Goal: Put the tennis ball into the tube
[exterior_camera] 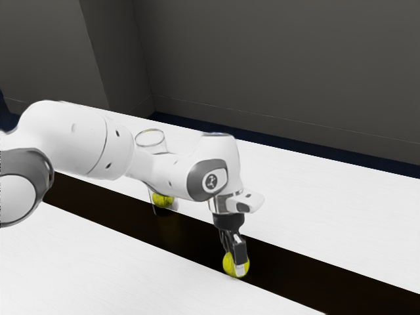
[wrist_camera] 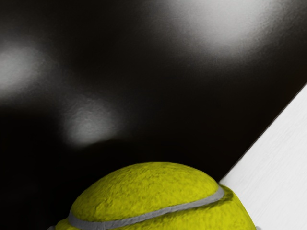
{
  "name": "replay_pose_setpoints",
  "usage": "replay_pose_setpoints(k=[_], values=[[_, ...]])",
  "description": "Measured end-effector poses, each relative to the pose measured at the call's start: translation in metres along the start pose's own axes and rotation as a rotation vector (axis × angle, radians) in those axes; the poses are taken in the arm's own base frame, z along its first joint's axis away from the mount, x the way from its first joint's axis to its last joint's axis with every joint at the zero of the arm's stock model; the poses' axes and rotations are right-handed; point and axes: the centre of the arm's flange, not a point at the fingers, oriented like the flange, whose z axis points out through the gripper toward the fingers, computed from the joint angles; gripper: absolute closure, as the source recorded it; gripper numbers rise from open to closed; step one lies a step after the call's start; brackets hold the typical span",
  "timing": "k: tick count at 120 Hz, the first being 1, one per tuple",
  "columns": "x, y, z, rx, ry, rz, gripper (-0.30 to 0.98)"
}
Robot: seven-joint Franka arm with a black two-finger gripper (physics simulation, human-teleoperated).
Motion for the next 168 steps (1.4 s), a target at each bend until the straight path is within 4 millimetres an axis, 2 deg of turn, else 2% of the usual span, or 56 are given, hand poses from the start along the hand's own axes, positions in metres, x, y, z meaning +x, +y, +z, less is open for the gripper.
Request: replay_pose_setpoints(k=[12,24,36,49,66,79,106,114,125,140,154,168], values=[[0.001,0.001,-0.005,0.008,0.011,0.004,0.26],[-0.001,0.009,-0.047,0.054,0.060,0.020,0.29],[-0.012,0.013,-0.107,0.123,0.120,0.032,0.32],[-0.036,0.014,-0.186,0.221,0.191,0.033,0.35],[-0.050,0.010,-0.257,0.302,0.216,0.031,0.38],[-0.062,-0.002,-0.305,0.358,0.217,0.010,0.38],[-0.103,-0.039,-0.351,0.415,0.167,-0.080,0.39],[-0.114,-0.044,-0.370,0.439,0.156,-0.102,0.39],[-0.135,-0.055,-0.381,0.442,0.122,-0.145,0.39],[-0.154,-0.070,-0.382,0.423,0.079,-0.191,0.39],[-0.149,-0.080,-0.373,0.419,0.035,-0.192,0.37],[-0.147,-0.085,-0.368,0.413,0.012,-0.194,0.26]])
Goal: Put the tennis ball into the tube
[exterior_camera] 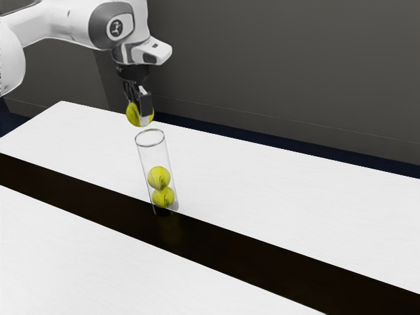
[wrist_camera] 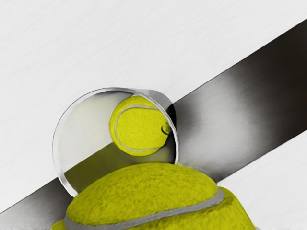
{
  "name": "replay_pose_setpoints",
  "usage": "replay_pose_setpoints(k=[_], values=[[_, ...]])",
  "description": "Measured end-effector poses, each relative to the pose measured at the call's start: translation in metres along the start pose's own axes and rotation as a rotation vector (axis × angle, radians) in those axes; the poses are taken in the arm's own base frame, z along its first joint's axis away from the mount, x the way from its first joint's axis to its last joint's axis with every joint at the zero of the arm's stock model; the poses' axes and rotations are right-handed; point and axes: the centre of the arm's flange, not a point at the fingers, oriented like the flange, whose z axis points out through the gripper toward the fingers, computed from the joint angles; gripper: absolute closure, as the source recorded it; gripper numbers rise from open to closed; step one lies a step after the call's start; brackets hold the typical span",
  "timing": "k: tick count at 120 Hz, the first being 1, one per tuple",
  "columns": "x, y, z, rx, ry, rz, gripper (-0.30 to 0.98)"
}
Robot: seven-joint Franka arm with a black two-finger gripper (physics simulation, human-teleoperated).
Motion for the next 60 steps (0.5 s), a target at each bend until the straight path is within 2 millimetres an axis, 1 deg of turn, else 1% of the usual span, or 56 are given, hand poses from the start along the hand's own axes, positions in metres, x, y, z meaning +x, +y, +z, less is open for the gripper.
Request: replay_pose_setpoints(k=[15,32,36,43,47,53,60], values=[[0.007,-0.004,0.003,-0.003,-0.005,0.003,0.16],[0.007,-0.002,0.000,-0.007,-0.004,0.008,0.08],[0.007,0.005,-0.001,-0.012,-0.004,0.017,0.07],[0.004,0.030,-0.005,-0.020,-0.009,0.051,0.05],[0.003,0.040,-0.009,-0.019,-0.007,0.066,0.04],[0.003,0.048,-0.013,-0.014,-0.005,0.079,0.04],[0.002,0.051,-0.015,-0.011,-0.004,0.084,0.03]])
